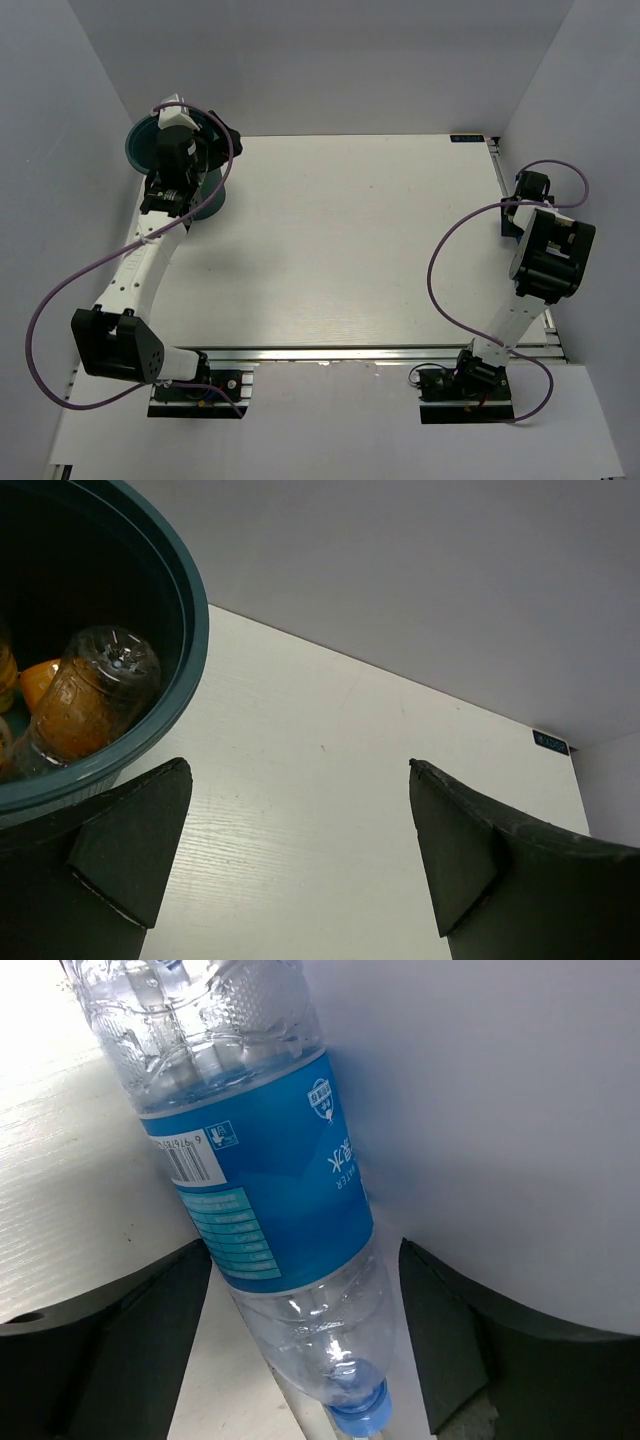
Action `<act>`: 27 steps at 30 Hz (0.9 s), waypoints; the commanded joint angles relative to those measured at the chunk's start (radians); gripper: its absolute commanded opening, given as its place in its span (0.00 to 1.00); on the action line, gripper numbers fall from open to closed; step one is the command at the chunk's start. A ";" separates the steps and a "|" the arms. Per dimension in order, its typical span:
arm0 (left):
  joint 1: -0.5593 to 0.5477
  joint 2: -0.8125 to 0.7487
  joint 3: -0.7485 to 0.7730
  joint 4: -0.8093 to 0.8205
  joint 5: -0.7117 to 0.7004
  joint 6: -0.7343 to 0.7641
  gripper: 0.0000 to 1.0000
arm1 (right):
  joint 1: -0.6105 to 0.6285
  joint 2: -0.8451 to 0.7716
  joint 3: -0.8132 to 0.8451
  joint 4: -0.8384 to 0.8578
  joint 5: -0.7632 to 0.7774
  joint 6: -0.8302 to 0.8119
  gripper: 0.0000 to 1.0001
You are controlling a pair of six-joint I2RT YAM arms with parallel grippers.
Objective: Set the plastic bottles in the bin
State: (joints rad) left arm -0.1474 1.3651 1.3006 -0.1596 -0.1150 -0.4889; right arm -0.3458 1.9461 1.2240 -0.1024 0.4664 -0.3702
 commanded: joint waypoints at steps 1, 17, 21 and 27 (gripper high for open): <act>0.000 -0.023 0.002 0.015 0.003 -0.023 0.98 | -0.009 0.004 0.008 0.047 0.061 0.004 0.79; -0.001 -0.004 0.020 0.012 0.009 -0.043 0.98 | 0.023 -0.231 0.002 0.000 -0.175 -0.035 0.11; -0.006 0.015 0.029 0.038 0.093 -0.065 0.98 | 0.068 -0.300 0.017 0.009 -0.266 -0.021 0.12; -0.090 0.066 0.048 0.118 0.181 -0.103 0.98 | 0.195 -0.357 0.084 -0.019 -0.575 0.128 0.16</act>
State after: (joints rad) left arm -0.1856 1.4132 1.3064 -0.1085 -0.0109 -0.5613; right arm -0.2119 1.6253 1.2675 -0.1268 0.1001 -0.3260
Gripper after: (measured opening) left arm 0.983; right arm 0.419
